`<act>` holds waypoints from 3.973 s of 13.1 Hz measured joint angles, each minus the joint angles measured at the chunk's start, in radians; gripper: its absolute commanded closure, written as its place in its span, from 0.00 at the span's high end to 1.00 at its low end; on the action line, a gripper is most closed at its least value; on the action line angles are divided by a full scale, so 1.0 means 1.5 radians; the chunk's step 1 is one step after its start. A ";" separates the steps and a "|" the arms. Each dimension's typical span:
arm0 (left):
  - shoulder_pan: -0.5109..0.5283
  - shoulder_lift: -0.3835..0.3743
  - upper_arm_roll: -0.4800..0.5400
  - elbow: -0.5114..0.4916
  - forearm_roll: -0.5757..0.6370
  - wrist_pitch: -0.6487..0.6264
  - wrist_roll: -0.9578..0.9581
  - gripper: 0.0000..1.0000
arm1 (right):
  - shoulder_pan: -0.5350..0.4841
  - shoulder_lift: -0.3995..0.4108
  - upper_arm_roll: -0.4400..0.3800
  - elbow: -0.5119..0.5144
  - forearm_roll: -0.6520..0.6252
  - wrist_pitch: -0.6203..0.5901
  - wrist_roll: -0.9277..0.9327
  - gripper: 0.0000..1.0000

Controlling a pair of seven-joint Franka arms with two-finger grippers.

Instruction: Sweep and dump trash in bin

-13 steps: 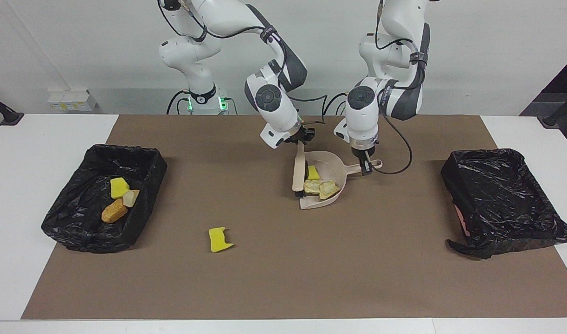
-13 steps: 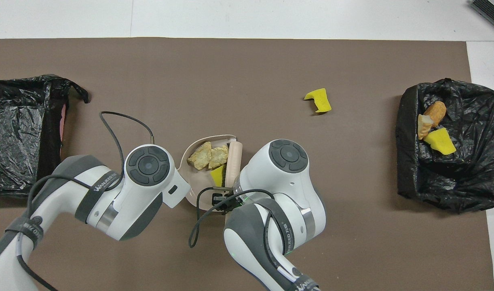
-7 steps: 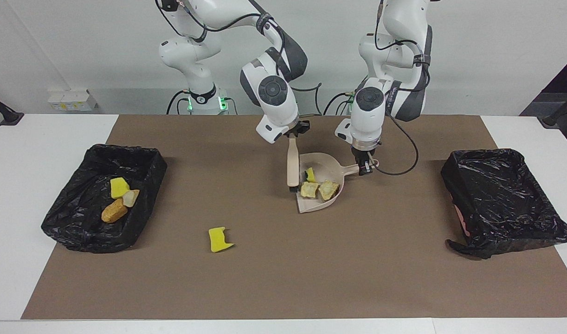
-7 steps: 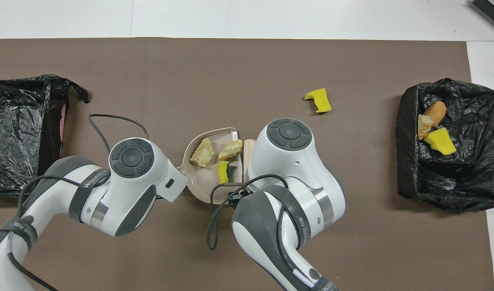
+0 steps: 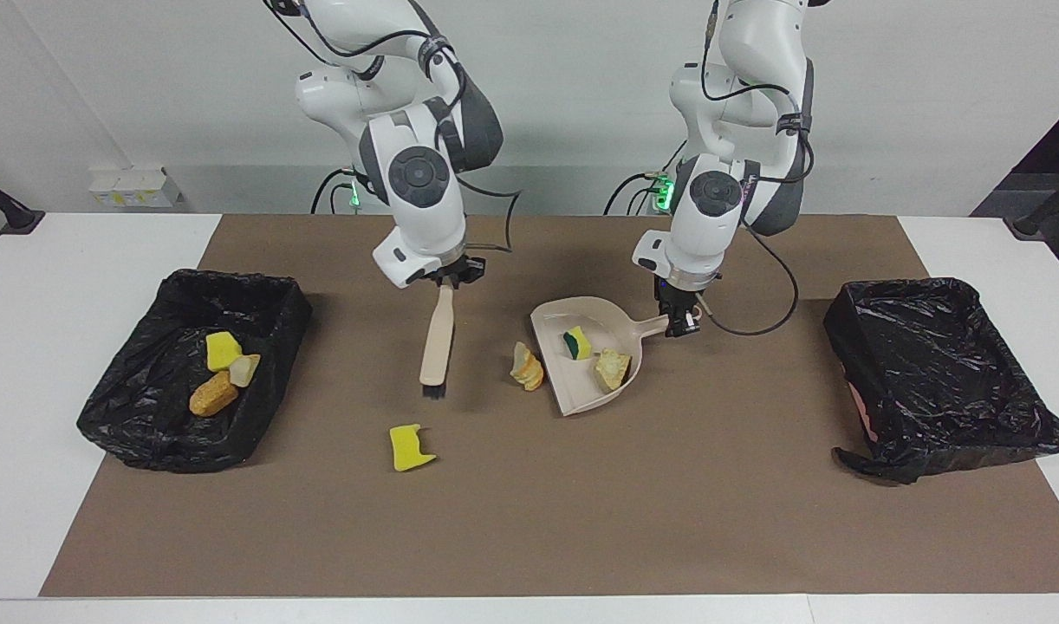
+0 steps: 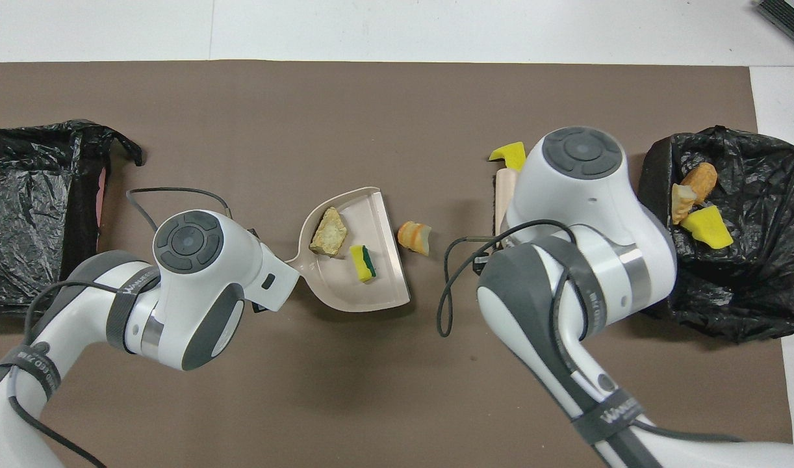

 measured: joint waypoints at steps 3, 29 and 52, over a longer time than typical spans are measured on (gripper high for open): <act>-0.001 0.000 -0.001 0.014 0.000 -0.028 -0.038 0.00 | -0.079 0.030 -0.001 0.019 -0.057 0.007 -0.135 0.00; -0.040 0.010 -0.003 0.071 0.125 -0.158 -0.134 0.00 | 0.105 0.145 0.036 0.029 0.076 0.072 -0.070 0.00; 0.077 -0.025 0.013 0.054 -0.052 -0.055 0.066 0.00 | 0.079 0.041 -0.017 0.079 0.137 -0.035 0.043 0.00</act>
